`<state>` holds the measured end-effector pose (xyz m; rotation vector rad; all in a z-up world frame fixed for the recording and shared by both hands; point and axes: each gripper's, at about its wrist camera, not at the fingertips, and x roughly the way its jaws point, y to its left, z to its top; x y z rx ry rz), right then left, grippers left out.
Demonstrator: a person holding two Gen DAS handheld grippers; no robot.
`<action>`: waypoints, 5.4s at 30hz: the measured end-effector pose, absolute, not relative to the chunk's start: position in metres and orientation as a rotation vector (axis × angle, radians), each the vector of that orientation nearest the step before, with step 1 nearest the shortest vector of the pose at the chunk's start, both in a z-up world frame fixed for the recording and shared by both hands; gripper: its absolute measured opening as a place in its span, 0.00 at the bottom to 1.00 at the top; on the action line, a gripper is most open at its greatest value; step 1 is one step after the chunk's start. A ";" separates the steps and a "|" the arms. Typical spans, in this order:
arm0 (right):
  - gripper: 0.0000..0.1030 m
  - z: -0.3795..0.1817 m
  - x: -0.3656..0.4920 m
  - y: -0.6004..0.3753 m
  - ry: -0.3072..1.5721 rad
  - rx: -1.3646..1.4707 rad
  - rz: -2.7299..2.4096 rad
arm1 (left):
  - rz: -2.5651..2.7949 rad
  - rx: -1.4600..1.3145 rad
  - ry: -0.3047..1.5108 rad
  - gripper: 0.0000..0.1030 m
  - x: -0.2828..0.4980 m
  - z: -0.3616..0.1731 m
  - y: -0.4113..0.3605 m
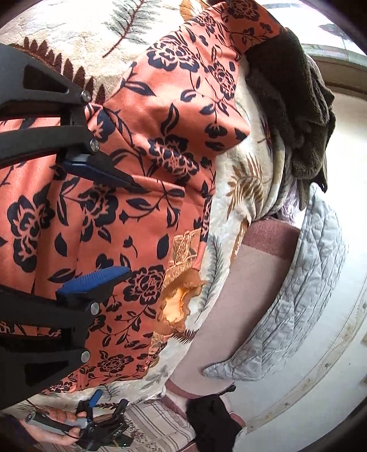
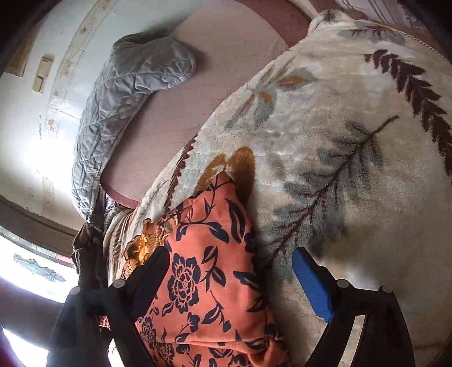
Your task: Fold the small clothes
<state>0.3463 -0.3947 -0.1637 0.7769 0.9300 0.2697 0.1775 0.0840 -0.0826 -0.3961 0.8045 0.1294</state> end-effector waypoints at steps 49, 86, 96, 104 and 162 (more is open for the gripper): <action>0.79 -0.149 0.155 -0.245 0.850 0.359 0.314 | 0.346 -0.974 0.640 0.78 0.085 -0.069 0.346; 0.79 -0.147 0.175 -0.265 0.775 0.557 0.331 | -0.250 0.041 0.835 0.55 0.235 -0.031 -0.034; 0.81 -0.125 0.205 -0.293 0.813 0.753 0.445 | 0.072 -0.268 0.731 0.72 0.150 -0.052 0.086; 0.70 -0.161 0.321 -0.230 1.153 0.478 0.332 | 0.235 -0.384 0.681 0.72 0.131 -0.073 0.150; 0.86 -0.173 0.317 -0.282 1.065 0.448 0.260 | 0.268 -0.213 0.866 0.76 0.187 -0.094 0.133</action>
